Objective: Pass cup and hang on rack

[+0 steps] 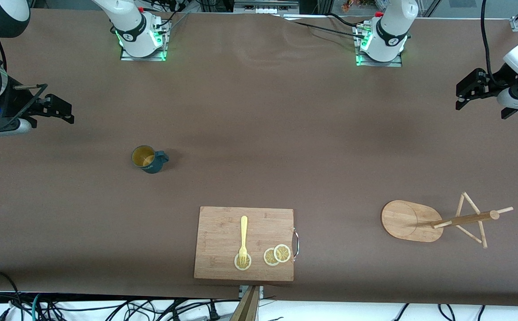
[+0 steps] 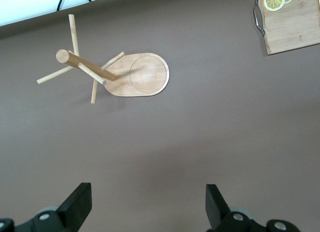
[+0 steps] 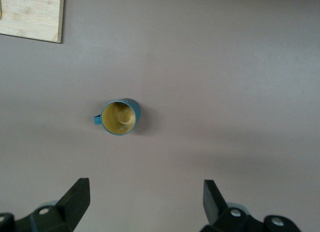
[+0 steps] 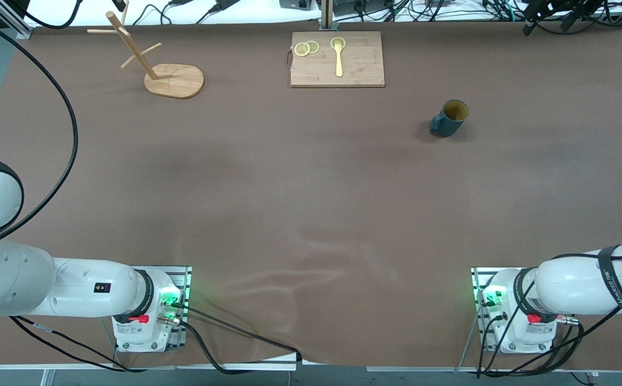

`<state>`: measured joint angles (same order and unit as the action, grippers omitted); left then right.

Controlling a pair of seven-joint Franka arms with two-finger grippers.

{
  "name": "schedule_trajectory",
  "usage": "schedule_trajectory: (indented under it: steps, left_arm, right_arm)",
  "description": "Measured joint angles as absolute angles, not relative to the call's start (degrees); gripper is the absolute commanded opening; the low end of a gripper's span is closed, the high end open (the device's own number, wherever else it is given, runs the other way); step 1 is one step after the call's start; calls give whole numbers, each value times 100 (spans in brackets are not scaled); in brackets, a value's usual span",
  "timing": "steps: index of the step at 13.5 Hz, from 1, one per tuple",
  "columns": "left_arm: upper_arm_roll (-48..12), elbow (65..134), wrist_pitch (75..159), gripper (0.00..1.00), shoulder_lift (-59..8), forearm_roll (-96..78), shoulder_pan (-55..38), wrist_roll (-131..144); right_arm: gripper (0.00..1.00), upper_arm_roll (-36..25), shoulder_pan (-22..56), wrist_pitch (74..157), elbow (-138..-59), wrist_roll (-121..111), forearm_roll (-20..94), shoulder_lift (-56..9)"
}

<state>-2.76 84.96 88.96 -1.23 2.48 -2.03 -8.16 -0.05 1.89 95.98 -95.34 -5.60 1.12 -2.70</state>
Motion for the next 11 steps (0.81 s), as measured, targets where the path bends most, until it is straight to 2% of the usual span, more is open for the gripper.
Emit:
schedule_trajectory:
  steps: [6,11]
  left_arm:
    - [-275,8496,8896,100,-129,248,-203,-806]
    - [-275,8495,8896,100,-131,248,-202,-801]
  right_arm:
    - [100,-1,273,9665,-9848,-494,112,-368]
    - [100,-1,307,10884,-10999,-377,110,-404]
